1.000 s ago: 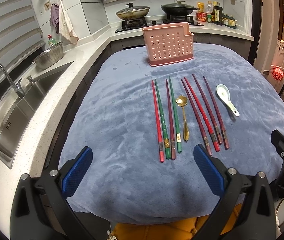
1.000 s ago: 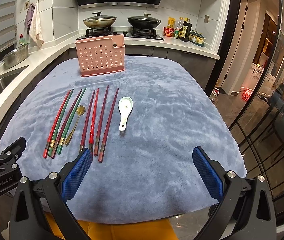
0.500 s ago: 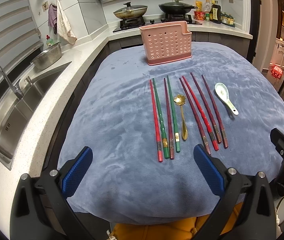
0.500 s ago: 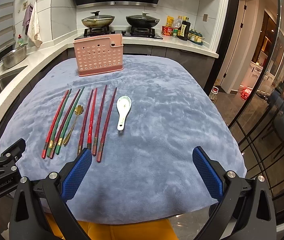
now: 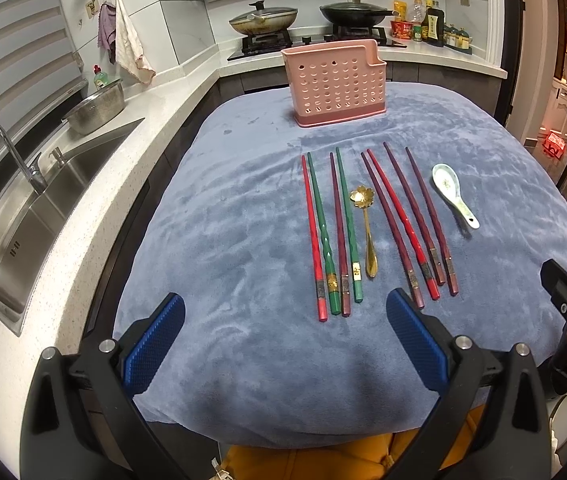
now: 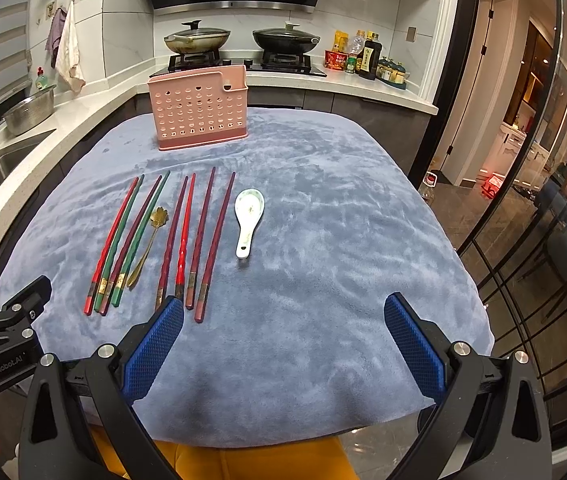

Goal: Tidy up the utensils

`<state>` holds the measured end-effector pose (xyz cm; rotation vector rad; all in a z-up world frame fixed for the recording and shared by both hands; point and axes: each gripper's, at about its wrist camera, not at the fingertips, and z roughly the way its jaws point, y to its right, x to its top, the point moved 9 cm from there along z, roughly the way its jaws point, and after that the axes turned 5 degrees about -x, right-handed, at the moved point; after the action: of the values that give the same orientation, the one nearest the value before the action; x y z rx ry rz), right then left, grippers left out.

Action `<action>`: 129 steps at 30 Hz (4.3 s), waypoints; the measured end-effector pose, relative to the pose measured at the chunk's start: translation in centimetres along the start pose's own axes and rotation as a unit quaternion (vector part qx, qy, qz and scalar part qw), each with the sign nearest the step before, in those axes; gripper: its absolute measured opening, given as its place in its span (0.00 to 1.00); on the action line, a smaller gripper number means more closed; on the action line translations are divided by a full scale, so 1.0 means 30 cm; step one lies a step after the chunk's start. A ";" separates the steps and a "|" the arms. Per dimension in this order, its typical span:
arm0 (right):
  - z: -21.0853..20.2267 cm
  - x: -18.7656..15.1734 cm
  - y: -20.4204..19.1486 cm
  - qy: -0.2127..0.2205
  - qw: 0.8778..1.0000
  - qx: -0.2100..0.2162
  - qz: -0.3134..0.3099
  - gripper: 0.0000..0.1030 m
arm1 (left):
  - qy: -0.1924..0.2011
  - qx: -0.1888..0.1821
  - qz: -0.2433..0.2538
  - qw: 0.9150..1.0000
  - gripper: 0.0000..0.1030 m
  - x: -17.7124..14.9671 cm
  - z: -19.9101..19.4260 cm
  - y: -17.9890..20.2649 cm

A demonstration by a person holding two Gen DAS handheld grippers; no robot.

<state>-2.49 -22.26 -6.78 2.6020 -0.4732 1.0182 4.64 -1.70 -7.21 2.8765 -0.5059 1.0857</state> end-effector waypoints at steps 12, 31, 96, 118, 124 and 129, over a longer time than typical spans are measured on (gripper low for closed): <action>-0.001 0.000 -0.004 -0.002 1.000 0.001 0.002 0.94 | 0.001 0.000 0.001 1.000 0.94 0.002 -0.001 -0.001; 0.004 -0.013 -0.010 -0.006 1.000 0.002 0.002 0.94 | -0.001 0.000 0.000 1.000 0.94 -0.004 0.003 -0.002; 0.517 0.087 -0.188 -0.134 0.978 0.144 0.065 0.08 | -0.101 -0.142 -0.077 0.982 0.07 -0.063 0.341 -0.048; 0.308 0.493 -0.005 -0.015 0.989 0.135 0.059 0.07 | 0.110 -0.090 -0.068 0.988 0.06 0.581 0.041 -0.245; 0.355 0.666 -0.060 -0.017 0.987 0.156 0.034 0.07 | 0.142 -0.078 -0.065 0.985 0.06 0.796 0.049 -0.282; 0.395 0.817 -0.101 -0.004 0.987 0.158 0.023 0.07 | 0.178 -0.078 -0.068 0.979 0.06 0.995 0.012 -0.295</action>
<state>22.78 -28.88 1.45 2.8835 -0.4034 1.1832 28.63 -2.04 12.62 2.4642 -0.3511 1.4240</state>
